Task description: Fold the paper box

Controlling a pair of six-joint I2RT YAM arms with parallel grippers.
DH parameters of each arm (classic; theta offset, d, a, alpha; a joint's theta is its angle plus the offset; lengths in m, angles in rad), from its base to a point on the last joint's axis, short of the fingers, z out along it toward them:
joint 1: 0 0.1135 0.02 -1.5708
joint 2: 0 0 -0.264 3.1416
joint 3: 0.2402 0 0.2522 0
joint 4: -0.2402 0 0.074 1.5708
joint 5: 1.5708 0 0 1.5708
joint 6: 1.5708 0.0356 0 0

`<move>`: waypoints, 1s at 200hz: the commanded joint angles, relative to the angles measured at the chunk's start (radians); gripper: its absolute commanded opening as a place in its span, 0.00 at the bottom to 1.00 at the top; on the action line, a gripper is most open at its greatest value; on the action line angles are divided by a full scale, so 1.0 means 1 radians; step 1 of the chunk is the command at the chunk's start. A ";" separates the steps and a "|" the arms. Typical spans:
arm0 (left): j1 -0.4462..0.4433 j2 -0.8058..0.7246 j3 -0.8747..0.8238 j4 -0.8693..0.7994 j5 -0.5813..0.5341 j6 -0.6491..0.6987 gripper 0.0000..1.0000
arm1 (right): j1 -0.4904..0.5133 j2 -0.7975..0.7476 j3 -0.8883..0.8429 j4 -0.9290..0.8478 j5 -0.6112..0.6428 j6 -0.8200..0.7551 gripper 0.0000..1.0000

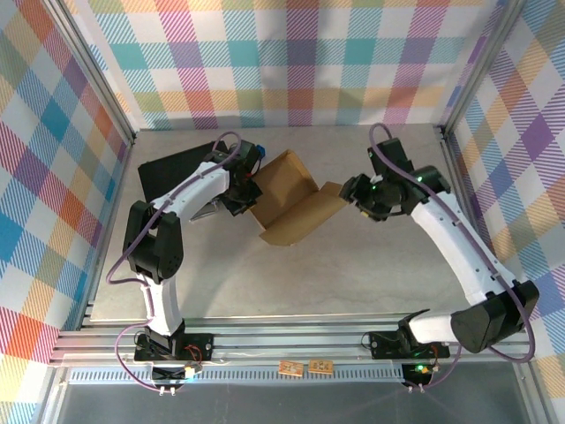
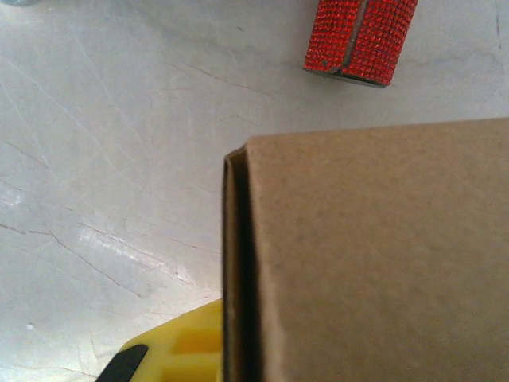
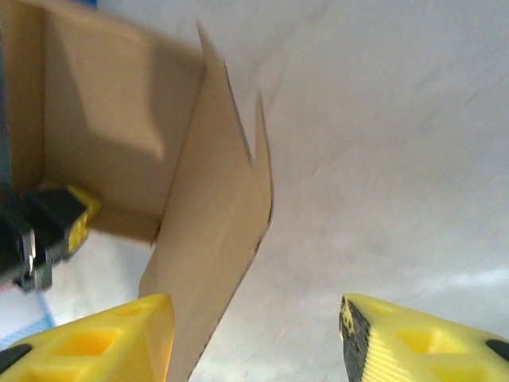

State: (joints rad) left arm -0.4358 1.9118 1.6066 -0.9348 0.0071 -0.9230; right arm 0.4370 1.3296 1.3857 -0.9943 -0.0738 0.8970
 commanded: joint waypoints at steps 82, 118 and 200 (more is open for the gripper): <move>-0.014 -0.048 -0.037 0.045 0.050 -0.106 0.00 | 0.135 0.169 -0.008 0.105 -0.039 0.069 0.45; -0.023 -0.069 -0.077 0.083 0.098 -0.116 0.00 | 0.137 0.247 0.090 0.061 0.057 -0.062 0.33; -0.040 -0.257 -0.098 0.095 0.325 -0.135 0.71 | 0.116 0.318 0.221 -0.141 0.134 -0.647 0.00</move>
State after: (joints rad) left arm -0.4774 1.7821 1.4807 -0.8074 0.2420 -1.0531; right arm 0.5617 1.6432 1.5658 -1.0077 0.0536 0.5423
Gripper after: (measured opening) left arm 0.701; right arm 0.079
